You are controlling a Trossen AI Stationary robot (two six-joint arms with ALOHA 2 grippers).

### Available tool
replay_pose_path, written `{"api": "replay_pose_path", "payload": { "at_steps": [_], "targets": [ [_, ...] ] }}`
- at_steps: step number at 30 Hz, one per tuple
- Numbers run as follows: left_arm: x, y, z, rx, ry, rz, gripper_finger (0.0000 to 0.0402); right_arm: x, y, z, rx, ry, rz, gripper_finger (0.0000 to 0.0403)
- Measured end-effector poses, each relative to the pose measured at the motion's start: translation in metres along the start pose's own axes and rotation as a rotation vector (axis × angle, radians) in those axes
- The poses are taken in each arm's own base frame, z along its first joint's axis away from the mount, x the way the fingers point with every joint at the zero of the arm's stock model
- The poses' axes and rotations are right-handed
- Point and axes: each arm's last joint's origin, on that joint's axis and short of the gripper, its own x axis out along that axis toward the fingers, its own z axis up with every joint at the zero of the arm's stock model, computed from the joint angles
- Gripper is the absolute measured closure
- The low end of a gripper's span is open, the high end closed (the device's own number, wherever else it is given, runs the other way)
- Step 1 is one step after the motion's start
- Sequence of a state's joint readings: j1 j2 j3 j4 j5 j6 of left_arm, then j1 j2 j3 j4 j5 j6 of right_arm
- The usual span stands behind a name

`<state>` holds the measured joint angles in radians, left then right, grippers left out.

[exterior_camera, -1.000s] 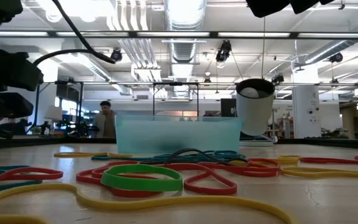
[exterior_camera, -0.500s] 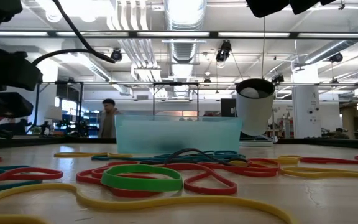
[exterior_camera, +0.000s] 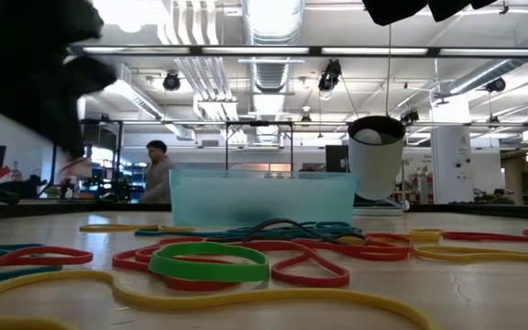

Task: Pick and place rubber bands into bin
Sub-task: Put the red rubber band into the green bin

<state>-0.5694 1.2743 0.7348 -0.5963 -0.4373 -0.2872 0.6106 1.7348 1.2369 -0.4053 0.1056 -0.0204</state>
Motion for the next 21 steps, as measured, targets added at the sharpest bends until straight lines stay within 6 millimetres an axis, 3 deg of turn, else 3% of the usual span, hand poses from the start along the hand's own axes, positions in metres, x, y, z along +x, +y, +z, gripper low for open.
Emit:
{"api": "replay_pose_path", "payload": {
  "at_steps": [9, 15, 21],
  "targets": [
    [-0.015, 0.024, 0.037, 0.134, -0.177, 0.436, 0.0401, 0.000, 0.000, 0.000, 0.002, 0.002, 0.000, 0.0339],
    [-0.007, 0.056, 0.060, 0.118, -0.260, 0.531, 0.0401, 0.000, 0.000, 0.000, 0.002, 0.003, 0.000, 0.0344],
    [0.008, 0.103, 0.063, 0.069, -0.264, 0.493, 0.0401, 0.001, 0.000, -0.001, 0.018, 0.007, 0.000, 0.0341]
  ]
}}
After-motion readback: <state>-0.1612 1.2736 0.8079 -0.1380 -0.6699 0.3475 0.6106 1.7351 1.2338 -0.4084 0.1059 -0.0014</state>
